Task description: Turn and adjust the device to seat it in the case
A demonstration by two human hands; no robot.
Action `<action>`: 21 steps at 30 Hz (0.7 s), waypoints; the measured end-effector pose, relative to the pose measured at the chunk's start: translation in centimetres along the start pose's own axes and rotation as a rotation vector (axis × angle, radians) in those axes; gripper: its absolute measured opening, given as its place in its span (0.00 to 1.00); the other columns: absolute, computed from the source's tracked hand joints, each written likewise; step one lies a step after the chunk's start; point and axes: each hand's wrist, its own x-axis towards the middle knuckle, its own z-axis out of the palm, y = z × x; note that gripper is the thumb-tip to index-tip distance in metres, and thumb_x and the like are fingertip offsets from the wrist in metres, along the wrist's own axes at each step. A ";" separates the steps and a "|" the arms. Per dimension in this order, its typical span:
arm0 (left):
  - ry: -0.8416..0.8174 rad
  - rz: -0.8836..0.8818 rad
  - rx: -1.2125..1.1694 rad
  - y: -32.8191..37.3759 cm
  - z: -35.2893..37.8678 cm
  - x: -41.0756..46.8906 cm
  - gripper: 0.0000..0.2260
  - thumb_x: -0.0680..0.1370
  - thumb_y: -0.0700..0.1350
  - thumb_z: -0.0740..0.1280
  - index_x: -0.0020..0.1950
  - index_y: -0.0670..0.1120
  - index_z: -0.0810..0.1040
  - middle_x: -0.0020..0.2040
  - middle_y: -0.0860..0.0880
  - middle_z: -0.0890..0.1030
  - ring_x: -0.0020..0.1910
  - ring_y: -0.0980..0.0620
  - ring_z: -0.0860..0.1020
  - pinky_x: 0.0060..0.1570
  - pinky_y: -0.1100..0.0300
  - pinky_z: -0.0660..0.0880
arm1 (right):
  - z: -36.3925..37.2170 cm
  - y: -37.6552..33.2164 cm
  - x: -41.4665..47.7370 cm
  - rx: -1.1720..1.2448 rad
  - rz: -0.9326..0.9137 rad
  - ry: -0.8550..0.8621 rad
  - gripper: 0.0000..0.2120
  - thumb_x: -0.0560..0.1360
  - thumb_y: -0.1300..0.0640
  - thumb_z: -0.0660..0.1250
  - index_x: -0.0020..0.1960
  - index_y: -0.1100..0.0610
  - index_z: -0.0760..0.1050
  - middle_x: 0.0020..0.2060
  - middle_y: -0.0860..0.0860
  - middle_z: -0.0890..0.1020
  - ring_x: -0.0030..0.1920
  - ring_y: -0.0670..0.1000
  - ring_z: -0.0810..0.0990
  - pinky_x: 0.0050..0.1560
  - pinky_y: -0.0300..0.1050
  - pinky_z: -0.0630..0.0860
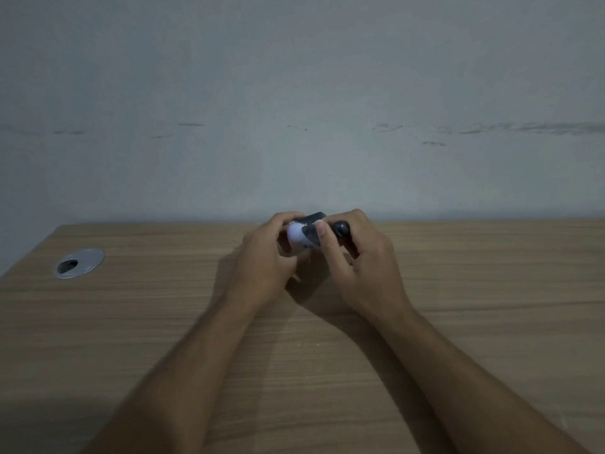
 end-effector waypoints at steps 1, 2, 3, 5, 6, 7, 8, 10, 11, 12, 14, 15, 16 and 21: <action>-0.005 0.011 0.031 0.1 -0.1 0.0 0.25 0.73 0.46 0.83 0.69 0.54 0.82 0.56 0.58 0.86 0.52 0.60 0.84 0.45 0.71 0.77 | 0.1 -0.1 0.0 -0.010 -0.029 -0.008 0.07 0.87 0.55 0.70 0.57 0.58 0.83 0.47 0.49 0.83 0.45 0.48 0.82 0.46 0.36 0.75; -0.010 0.030 0.061 0.2 -0.1 0.0 0.26 0.74 0.46 0.82 0.70 0.54 0.81 0.58 0.57 0.86 0.53 0.57 0.84 0.46 0.68 0.77 | 0.2 -0.1 0.1 -0.025 -0.042 0.001 0.07 0.87 0.55 0.70 0.58 0.58 0.84 0.48 0.50 0.83 0.45 0.48 0.82 0.47 0.36 0.75; -0.017 0.059 0.081 0.4 -0.2 0.0 0.26 0.74 0.46 0.82 0.71 0.54 0.81 0.60 0.55 0.86 0.55 0.54 0.83 0.49 0.64 0.78 | 0.2 0.0 0.1 -0.043 -0.039 0.026 0.07 0.87 0.56 0.71 0.58 0.59 0.84 0.49 0.51 0.83 0.46 0.48 0.82 0.48 0.36 0.76; -0.028 0.109 0.099 0.7 -0.2 -0.1 0.27 0.75 0.45 0.81 0.73 0.52 0.80 0.62 0.53 0.86 0.58 0.51 0.83 0.58 0.51 0.81 | -0.1 0.3 0.4 -0.091 0.001 0.098 0.07 0.86 0.58 0.72 0.60 0.60 0.85 0.51 0.52 0.83 0.48 0.47 0.82 0.52 0.33 0.76; -0.027 0.128 0.105 0.9 -0.2 -0.2 0.27 0.75 0.44 0.81 0.73 0.51 0.80 0.63 0.54 0.86 0.58 0.51 0.83 0.61 0.47 0.80 | -0.4 0.5 0.5 -0.110 0.034 0.127 0.07 0.86 0.58 0.72 0.62 0.59 0.85 0.52 0.53 0.83 0.49 0.46 0.82 0.53 0.31 0.75; -0.025 0.150 0.106 1.1 -0.3 -0.3 0.27 0.75 0.44 0.81 0.73 0.51 0.80 0.63 0.55 0.86 0.59 0.51 0.84 0.63 0.45 0.79 | -0.6 0.7 0.6 -0.121 0.070 0.145 0.08 0.86 0.58 0.72 0.63 0.59 0.85 0.53 0.54 0.84 0.50 0.45 0.82 0.55 0.29 0.74; -0.025 0.174 0.107 1.3 -0.3 -0.3 0.26 0.76 0.46 0.81 0.74 0.52 0.80 0.64 0.56 0.86 0.59 0.52 0.84 0.64 0.43 0.79 | -0.9 0.8 0.6 -0.124 0.104 0.154 0.09 0.86 0.57 0.72 0.65 0.58 0.85 0.54 0.54 0.84 0.51 0.44 0.82 0.56 0.28 0.73; -0.035 0.214 0.130 1.4 -0.3 -0.3 0.26 0.77 0.50 0.80 0.74 0.54 0.80 0.66 0.59 0.85 0.59 0.55 0.84 0.63 0.42 0.79 | -1.2 1.1 0.6 -0.116 0.153 0.158 0.11 0.87 0.56 0.71 0.67 0.57 0.85 0.56 0.54 0.84 0.52 0.42 0.81 0.57 0.25 0.72; -0.038 0.226 0.141 1.4 -0.2 -0.3 0.26 0.77 0.50 0.80 0.75 0.54 0.80 0.67 0.59 0.85 0.60 0.55 0.84 0.63 0.42 0.79 | -1.2 1.1 0.5 -0.109 0.164 0.159 0.11 0.87 0.56 0.71 0.67 0.57 0.85 0.56 0.53 0.84 0.52 0.42 0.81 0.57 0.25 0.72; -0.037 0.231 0.143 1.4 -0.2 -0.3 0.26 0.78 0.49 0.80 0.75 0.55 0.79 0.68 0.59 0.85 0.60 0.55 0.84 0.63 0.42 0.79 | -1.2 1.1 0.5 -0.099 0.163 0.157 0.11 0.87 0.55 0.70 0.67 0.56 0.85 0.56 0.52 0.83 0.52 0.42 0.82 0.56 0.26 0.73; -0.022 0.225 0.147 1.1 -0.3 -0.2 0.27 0.77 0.45 0.80 0.76 0.54 0.79 0.68 0.58 0.85 0.60 0.53 0.84 0.64 0.42 0.79 | -1.0 0.8 0.4 -0.062 0.130 0.142 0.10 0.87 0.54 0.70 0.65 0.55 0.85 0.55 0.50 0.83 0.52 0.45 0.84 0.56 0.32 0.76; -0.011 0.220 0.158 0.9 -0.3 -0.1 0.28 0.77 0.42 0.80 0.76 0.53 0.79 0.68 0.57 0.85 0.59 0.52 0.84 0.63 0.41 0.79 | -0.8 0.7 0.4 -0.040 0.095 0.128 0.09 0.88 0.55 0.70 0.64 0.55 0.85 0.54 0.50 0.83 0.52 0.45 0.84 0.55 0.34 0.77; -0.001 0.217 0.172 0.7 -0.3 0.0 0.29 0.76 0.39 0.79 0.76 0.53 0.79 0.67 0.56 0.85 0.59 0.50 0.85 0.63 0.41 0.79 | -0.7 0.5 0.4 -0.020 0.055 0.111 0.08 0.88 0.55 0.70 0.63 0.56 0.84 0.54 0.49 0.83 0.52 0.45 0.85 0.55 0.34 0.77; 0.028 0.228 0.179 0.0 0.0 0.4 0.29 0.74 0.37 0.79 0.74 0.51 0.80 0.64 0.54 0.86 0.55 0.50 0.85 0.61 0.43 0.80 | -0.4 0.6 0.4 0.010 0.008 0.096 0.06 0.87 0.57 0.70 0.61 0.57 0.83 0.52 0.50 0.85 0.51 0.47 0.86 0.53 0.35 0.78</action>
